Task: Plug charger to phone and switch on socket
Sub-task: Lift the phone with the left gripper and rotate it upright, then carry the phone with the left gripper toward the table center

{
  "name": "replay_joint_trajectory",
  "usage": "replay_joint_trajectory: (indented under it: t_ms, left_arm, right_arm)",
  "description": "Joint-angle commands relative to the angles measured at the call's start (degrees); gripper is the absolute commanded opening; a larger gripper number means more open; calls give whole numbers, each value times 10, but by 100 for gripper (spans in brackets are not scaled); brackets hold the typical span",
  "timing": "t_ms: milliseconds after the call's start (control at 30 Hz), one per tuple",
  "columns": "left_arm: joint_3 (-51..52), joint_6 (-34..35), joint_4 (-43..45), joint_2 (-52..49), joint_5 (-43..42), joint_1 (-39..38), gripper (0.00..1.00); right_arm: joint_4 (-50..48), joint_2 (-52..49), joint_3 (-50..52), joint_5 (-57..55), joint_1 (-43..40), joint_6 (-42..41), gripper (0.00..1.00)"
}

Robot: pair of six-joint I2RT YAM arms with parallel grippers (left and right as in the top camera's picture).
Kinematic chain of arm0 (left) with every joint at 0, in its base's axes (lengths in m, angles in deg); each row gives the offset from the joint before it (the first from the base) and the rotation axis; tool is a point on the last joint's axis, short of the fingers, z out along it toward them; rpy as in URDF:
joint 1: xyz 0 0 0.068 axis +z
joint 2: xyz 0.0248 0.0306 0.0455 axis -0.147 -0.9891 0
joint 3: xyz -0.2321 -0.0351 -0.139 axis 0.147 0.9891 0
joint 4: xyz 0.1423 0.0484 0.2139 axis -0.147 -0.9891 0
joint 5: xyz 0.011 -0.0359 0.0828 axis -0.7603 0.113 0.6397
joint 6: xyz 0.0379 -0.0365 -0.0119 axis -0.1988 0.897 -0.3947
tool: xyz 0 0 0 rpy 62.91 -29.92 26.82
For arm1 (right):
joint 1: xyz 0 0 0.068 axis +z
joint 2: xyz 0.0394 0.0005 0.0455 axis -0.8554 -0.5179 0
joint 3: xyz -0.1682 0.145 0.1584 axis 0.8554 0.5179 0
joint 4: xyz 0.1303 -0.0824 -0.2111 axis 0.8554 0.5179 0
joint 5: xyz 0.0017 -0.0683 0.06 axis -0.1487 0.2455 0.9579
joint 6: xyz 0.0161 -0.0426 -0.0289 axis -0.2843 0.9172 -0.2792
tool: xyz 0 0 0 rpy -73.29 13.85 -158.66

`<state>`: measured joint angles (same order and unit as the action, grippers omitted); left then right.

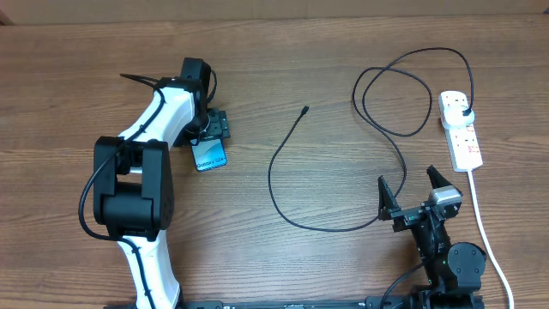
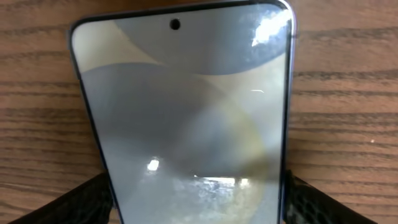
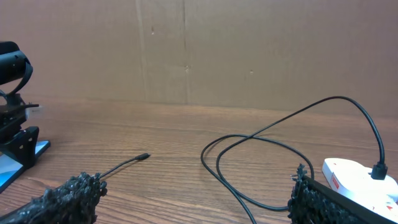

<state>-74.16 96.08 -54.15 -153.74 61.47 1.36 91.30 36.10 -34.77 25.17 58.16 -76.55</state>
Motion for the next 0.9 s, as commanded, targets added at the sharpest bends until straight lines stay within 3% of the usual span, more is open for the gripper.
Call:
replay_joint_trajectory:
  t_ms: [0,333,733,867]
  left_arm:
    - [3,7,0,-32,-19,4,78]
    - [-23,7,-18,-32,-20,4,73]
    - [-238,2,-187,-31,-29,4,73]
    - [-302,3,-241,-31,-88,4,69]
  right_arm:
    - [-3,5,6,-2,4,-2,100]
    - [-3,5,6,-2,4,-2,100]
    - [-3,5,6,-2,4,-2,100]
    - [-3,5,6,-2,4,-2,100]
